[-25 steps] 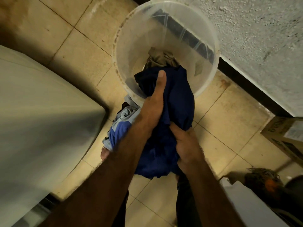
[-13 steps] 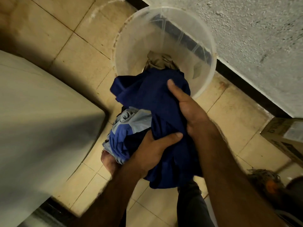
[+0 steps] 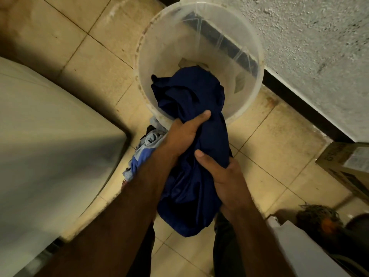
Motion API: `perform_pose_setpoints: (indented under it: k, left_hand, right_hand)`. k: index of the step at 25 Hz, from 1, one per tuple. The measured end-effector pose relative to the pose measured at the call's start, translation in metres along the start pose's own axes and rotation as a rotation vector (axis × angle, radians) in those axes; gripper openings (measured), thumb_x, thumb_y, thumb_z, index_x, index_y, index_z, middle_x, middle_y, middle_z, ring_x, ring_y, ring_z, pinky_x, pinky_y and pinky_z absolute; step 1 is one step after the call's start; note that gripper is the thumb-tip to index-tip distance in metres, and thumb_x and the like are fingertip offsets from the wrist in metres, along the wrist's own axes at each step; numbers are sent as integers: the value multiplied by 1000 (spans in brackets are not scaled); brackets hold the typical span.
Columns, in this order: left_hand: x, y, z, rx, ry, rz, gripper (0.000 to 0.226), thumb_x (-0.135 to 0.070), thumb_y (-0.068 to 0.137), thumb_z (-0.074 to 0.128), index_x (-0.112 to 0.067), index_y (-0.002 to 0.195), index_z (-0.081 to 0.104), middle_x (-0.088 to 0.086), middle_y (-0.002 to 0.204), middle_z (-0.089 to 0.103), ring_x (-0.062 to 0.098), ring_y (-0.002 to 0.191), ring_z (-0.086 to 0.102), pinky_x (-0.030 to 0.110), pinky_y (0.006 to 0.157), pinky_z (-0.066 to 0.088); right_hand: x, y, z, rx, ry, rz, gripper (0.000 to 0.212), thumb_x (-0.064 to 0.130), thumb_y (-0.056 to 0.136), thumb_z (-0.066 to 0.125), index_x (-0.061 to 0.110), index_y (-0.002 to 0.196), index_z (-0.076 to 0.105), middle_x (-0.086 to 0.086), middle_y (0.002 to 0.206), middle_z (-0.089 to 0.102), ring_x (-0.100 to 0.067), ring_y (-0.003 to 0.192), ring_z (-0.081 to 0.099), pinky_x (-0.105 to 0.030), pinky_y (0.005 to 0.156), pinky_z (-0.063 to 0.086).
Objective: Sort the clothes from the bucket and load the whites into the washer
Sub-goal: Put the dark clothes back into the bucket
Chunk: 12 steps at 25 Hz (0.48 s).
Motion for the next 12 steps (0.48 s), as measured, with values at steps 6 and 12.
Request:
perform_pose_setpoints:
  k: [6, 12]
  left_hand:
    - [49, -46, -3, 152, -361, -110, 54, -66, 76, 59, -36, 120, 68, -5, 114, 77, 8, 100, 74, 21, 73, 61]
    - [50, -54, 0, 89, -154, 2, 16, -21, 88, 71, -27, 102, 75, 0, 107, 79, 18, 99, 75, 22, 76, 59]
  right_hand:
    - [49, 31, 8, -158, -27, -57, 38, 23, 86, 79, 9, 121, 71, -7, 110, 78, -25, 99, 76, -31, 78, 62]
    - [62, 74, 21, -48, -241, 69, 75, 63, 85, 68, 16, 141, 58, -7, 135, 67, -28, 122, 65, -45, 109, 49]
Point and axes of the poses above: each hand's wrist, its own y-axis towards the middle knuckle, its own z-axis out of the palm, x = y × z, the point moved 6 cm from there along y, towards the middle knuckle
